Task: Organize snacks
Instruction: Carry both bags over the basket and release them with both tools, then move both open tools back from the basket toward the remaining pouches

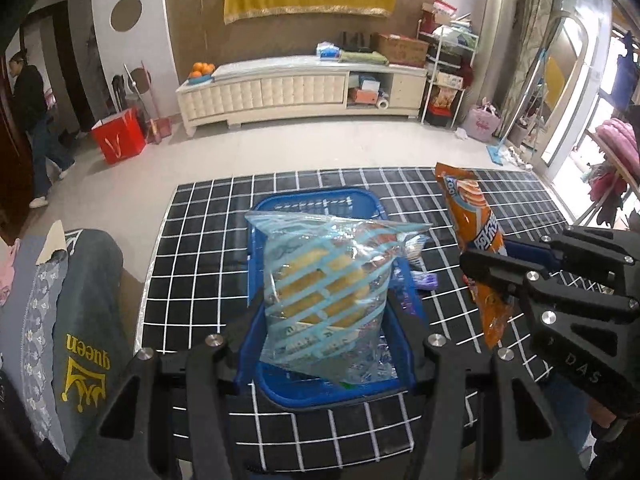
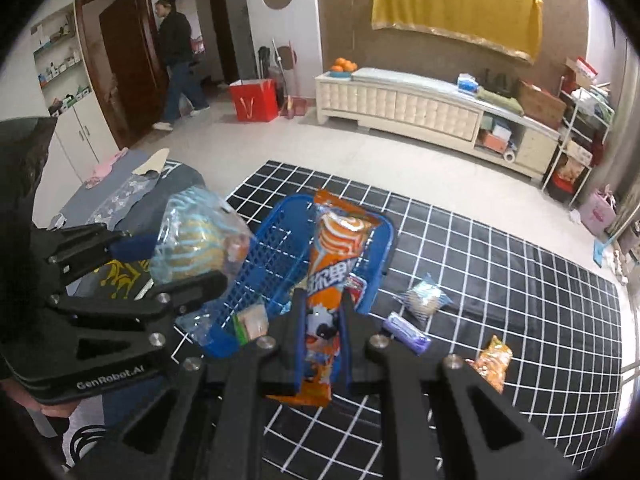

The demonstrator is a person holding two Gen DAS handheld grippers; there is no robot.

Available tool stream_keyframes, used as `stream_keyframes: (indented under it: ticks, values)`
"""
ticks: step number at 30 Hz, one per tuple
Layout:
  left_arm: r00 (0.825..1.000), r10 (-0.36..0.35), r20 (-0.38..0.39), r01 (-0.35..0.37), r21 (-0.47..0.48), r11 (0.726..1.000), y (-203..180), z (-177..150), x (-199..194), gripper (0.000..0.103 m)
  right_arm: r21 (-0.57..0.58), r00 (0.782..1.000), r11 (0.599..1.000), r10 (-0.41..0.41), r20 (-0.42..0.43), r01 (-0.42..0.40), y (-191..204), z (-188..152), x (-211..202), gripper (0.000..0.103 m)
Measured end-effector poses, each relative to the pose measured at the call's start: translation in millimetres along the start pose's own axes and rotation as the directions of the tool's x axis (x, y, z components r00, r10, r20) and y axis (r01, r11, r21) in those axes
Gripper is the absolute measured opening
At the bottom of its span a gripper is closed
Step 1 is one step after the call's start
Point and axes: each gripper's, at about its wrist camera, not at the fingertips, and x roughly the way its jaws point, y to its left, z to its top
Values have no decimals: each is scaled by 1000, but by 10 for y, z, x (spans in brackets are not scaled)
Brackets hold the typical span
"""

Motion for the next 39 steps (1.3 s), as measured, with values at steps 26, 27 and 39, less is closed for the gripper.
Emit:
stream_keyframes:
  ticks: [26,27,39]
  values:
    - [968,-117,-223,123,15,992,237,375,1407,55,68,987,997,-19,-158,30,-257,149,960,18]
    - [968,-115,-222,122,18,992,243,384,1408,56,70,987,997,-17,-159,28,-253,154,958,18]
    - [980,-104,-168,99,-36,994,530,292,1048,56,54,988,998,0,-157,9,-75,253,909,18]
